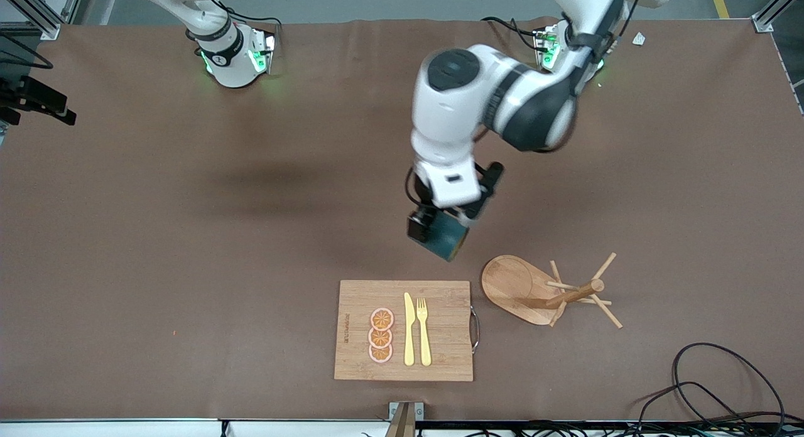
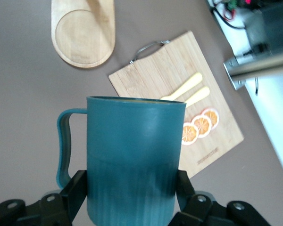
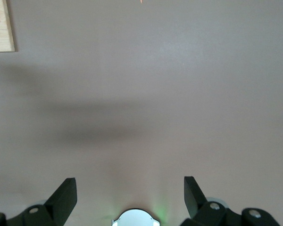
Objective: Transfer cup from left to right arm and place
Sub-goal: 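Lift the teal mug off the stand and carry it toward the table middle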
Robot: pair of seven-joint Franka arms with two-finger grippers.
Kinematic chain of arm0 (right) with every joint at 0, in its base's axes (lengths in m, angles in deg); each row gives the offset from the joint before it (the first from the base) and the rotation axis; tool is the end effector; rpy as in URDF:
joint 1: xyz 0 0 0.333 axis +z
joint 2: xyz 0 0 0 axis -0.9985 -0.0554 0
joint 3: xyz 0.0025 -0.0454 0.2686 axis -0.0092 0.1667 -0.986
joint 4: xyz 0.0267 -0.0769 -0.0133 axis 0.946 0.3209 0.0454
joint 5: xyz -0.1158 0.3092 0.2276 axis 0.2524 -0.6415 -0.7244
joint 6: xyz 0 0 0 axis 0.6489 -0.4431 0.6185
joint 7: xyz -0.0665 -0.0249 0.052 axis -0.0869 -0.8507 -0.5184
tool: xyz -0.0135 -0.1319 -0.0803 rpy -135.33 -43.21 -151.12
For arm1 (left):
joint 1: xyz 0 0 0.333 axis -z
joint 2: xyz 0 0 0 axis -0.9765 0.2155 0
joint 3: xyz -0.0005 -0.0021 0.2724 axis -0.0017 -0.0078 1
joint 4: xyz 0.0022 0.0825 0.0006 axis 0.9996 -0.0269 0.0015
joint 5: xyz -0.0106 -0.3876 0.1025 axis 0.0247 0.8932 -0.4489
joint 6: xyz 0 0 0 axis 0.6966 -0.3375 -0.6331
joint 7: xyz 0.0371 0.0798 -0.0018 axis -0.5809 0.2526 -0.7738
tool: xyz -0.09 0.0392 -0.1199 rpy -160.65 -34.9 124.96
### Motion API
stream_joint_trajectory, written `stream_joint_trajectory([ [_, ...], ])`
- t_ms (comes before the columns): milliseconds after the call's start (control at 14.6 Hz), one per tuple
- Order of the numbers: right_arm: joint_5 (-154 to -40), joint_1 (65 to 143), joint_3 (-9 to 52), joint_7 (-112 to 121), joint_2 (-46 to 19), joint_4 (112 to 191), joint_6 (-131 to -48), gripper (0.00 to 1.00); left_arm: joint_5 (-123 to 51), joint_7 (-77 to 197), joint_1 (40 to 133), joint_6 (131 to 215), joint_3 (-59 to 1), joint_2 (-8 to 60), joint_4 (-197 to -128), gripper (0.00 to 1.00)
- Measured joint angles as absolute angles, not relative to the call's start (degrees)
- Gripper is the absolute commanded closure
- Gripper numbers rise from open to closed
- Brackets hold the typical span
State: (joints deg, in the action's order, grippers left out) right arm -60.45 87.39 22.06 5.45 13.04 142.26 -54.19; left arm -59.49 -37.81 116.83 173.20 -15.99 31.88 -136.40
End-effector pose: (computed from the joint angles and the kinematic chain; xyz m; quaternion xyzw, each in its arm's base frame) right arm 0.5209 -0.0523 0.5556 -0.9985 0.0137 0.0512 0.0115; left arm 0.5482 -0.4865 0.3711 0.8750 0.4627 0.1193 0.0774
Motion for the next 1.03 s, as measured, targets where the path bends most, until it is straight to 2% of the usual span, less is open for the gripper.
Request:
stream_joint_trajectory([
  [618, -60.45, 86.14, 22.21, 5.42, 3.71, 142.26, -57.35, 0.0, -90.65, -42.06, 132.78, 174.47, -16.02, 37.4, -138.17, 0.64],
  [1031, -60.48, 85.39, 22.25, 5.32, 0.62, 142.18, -60.54, 0.0, -116.04, -58.19, 140.5, 175.37, -16.0, 49.59, -139.27, 0.65],
])
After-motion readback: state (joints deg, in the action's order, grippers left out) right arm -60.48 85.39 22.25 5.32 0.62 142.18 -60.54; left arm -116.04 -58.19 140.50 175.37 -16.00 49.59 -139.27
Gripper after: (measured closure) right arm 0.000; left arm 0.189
